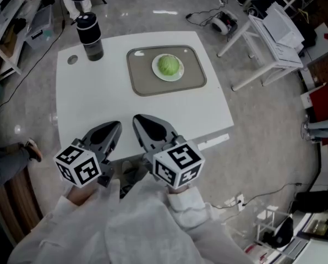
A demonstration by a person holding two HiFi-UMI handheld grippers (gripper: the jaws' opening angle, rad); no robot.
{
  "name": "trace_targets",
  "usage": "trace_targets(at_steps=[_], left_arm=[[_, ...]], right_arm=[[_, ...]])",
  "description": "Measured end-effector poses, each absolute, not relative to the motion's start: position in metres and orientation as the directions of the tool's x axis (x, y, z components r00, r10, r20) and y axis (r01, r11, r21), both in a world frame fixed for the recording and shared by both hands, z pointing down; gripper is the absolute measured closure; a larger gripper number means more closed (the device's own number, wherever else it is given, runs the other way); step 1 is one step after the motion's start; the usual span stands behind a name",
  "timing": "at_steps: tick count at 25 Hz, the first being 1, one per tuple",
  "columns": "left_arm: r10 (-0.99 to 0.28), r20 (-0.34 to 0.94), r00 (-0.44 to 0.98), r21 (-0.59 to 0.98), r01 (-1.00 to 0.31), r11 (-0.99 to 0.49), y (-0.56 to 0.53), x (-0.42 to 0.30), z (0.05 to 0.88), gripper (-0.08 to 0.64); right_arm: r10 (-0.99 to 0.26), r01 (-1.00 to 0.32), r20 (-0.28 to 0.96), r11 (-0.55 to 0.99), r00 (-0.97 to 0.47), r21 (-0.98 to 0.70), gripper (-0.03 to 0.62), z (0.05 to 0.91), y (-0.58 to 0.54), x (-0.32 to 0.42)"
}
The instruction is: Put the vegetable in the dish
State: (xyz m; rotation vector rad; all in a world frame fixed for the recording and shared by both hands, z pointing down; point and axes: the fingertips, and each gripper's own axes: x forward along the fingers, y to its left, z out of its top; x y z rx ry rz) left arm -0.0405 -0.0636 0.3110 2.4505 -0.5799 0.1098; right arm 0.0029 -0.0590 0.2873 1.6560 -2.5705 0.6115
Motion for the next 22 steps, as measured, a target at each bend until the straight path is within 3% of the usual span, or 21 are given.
trace_targets(at_steps=[22], left_arm=[[-0.458,0.267,0.848,0.494,-0.528,-0.690,-0.066,-0.002,0.312,0.552]], right_arm=[[-0.834,-0.858,0.258,0.403,-0.487,-0.319,0.577,0.303,-0.058,0.029]])
